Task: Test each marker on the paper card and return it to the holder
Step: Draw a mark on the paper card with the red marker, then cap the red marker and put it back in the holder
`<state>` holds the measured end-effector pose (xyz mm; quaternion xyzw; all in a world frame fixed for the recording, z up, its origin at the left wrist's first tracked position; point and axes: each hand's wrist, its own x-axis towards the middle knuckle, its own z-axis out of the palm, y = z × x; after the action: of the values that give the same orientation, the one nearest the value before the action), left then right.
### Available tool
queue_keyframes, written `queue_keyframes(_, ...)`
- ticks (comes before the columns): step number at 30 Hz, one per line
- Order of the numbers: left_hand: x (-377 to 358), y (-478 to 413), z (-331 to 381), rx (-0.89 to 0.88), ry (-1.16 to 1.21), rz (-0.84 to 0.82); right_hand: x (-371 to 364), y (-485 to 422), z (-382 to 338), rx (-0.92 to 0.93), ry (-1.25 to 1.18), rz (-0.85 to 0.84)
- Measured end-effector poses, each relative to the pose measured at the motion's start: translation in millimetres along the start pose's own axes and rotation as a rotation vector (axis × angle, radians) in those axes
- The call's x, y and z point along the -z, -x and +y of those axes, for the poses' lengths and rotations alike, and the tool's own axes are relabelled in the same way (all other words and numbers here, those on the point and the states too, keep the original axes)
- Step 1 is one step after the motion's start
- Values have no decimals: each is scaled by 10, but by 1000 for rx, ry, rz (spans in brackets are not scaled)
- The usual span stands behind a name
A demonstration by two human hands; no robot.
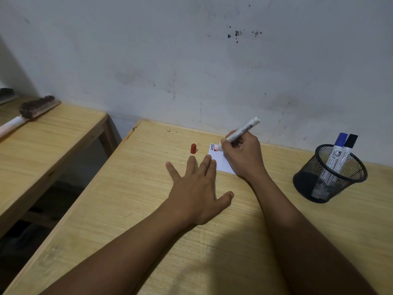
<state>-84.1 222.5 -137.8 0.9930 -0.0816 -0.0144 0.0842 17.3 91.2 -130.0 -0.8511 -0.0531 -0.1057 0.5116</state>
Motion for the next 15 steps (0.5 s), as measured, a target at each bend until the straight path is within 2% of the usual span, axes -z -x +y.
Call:
queue_keyframes(4, -1, 3, -1, -4, -9, -3, 2, 2, -14, -13, -21, 20)
queue_keyframes(10, -2, 16, -2, -9, -8, 72, 70, 63, -72, 7, -240, 184)
queue_keyframes(13, 51, 32, -1, -24, 6, 215, 134, 69, -140, 25, -320, 223)
queue_keyframes(15, 127, -24, -59, 1, 22, 413, 189, 49, -197, 23, -353, 216)
